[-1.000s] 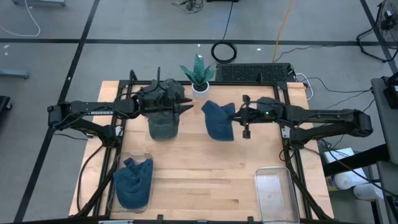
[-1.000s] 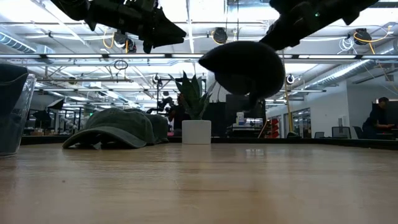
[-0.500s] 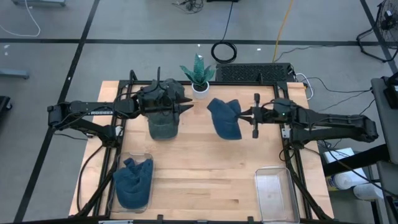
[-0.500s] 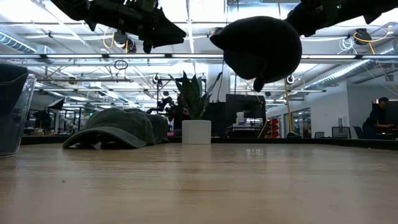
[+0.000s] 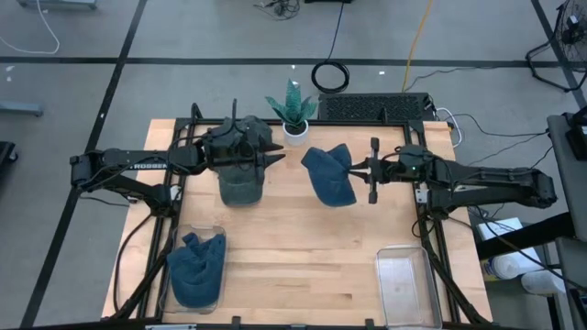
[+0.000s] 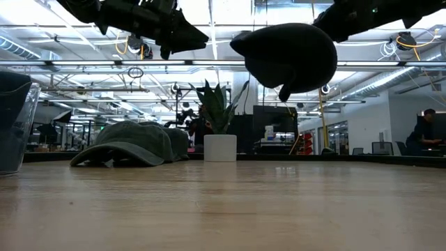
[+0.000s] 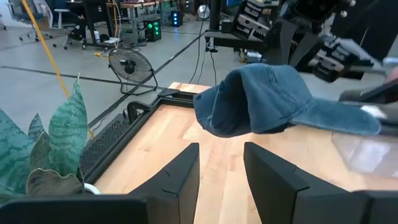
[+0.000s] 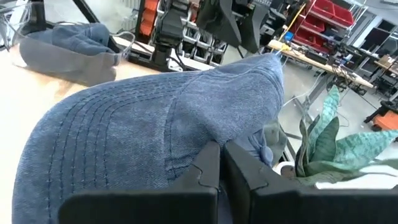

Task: Pick & Place hat
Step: Put the blue cap into the left transparent bin

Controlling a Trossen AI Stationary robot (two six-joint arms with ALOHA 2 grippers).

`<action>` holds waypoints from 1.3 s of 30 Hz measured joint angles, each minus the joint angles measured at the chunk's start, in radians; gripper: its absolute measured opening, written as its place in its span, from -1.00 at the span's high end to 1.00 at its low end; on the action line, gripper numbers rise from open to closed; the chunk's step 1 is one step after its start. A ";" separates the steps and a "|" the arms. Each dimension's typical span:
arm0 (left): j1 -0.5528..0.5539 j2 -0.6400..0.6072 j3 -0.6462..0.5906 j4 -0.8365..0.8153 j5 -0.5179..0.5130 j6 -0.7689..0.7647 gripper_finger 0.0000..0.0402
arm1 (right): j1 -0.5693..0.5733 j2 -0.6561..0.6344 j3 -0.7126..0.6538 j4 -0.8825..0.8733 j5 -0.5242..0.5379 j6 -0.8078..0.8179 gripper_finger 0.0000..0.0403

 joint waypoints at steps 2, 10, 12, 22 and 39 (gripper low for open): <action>-0.003 0.000 0.000 -0.011 0.001 0.034 0.32 | 0.000 0.011 0.000 0.023 -0.002 0.000 1.00; -0.095 0.000 0.000 -0.076 0.043 0.302 0.32 | 0.000 0.045 0.000 0.134 -0.324 0.082 1.00; -0.134 0.000 0.000 -0.064 0.054 0.359 0.32 | 0.000 0.052 0.000 0.169 -0.442 0.099 1.00; -0.279 0.021 0.000 0.032 0.055 0.590 0.32 | 0.000 0.166 0.000 0.359 -0.679 0.161 1.00; -0.340 0.194 0.000 0.278 0.055 0.723 0.32 | 0.000 0.238 0.000 0.512 -0.680 0.229 1.00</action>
